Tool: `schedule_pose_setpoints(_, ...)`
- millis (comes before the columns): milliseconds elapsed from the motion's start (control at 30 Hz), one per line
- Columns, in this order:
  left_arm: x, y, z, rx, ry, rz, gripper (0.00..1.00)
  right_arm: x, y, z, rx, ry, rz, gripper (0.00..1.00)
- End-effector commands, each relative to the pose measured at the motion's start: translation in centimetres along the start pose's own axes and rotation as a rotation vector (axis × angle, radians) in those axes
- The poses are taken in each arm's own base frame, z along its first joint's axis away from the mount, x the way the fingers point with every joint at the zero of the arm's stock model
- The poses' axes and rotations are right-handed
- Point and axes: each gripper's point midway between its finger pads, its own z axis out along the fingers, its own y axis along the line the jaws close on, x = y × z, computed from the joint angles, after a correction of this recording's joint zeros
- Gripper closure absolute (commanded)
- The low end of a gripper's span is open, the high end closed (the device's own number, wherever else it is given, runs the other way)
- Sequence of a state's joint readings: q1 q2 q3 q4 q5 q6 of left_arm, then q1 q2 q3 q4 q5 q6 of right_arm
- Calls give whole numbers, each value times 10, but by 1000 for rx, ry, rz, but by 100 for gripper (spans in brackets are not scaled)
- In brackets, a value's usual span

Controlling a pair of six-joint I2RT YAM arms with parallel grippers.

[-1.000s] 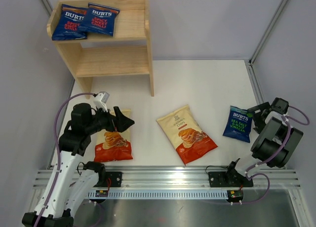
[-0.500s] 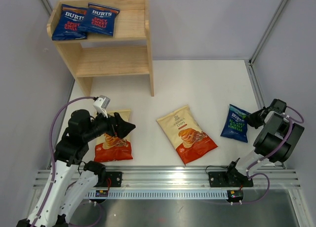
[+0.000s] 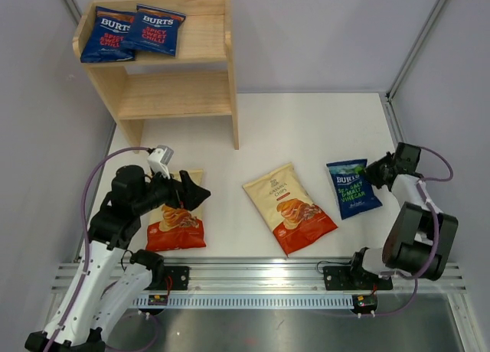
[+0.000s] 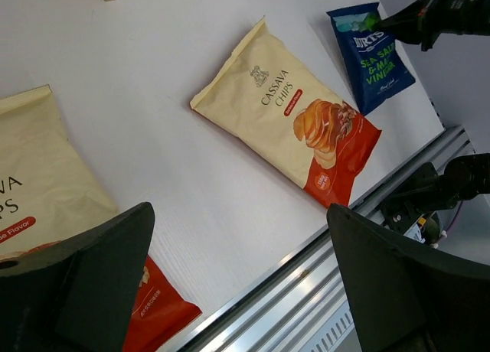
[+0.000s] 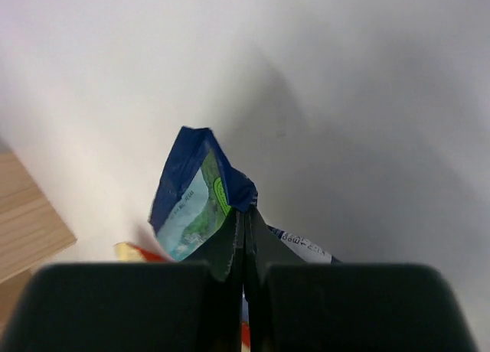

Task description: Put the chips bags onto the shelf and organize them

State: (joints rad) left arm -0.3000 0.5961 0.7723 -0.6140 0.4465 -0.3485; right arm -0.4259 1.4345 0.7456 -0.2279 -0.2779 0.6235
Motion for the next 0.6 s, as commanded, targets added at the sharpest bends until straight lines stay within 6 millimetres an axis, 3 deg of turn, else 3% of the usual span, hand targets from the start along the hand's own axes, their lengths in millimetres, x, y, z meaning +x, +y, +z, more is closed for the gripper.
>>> schedule_pose_setpoints(0, -11, 2, 2, -29, -27, -13, 1, -22, 55, -34, -75, -169, -30, 100)
schedule_pose_setpoints(167, -14, -4, 6, 12, -57, -61, 1, -24, 120, -74, -194, -240, -93, 100)
schedule_pose_setpoints(367, -26, -43, 17, 287, -184, -141, 1, 3, 196, -123, -372, -245, -147, 100)
schedule_pose_setpoints(400, -29, -47, 18, 317, -207, -136, 1, 22, 214, -132, -422, -219, -170, 100)
schedule_pose_setpoints(433, -41, -56, 16, 367, -273, -105, 1, 29, 223, -138, -453, -204, -129, 100)
schedule_pose_setpoints(500, -37, -60, 22, 406, -300, -115, 1, 49, 241, -154, -550, -175, -87, 100)
schedule_pose_setpoints(567, -49, -68, 20, 444, -391, -91, 1, 52, 251, -168, -593, -198, 6, 100)
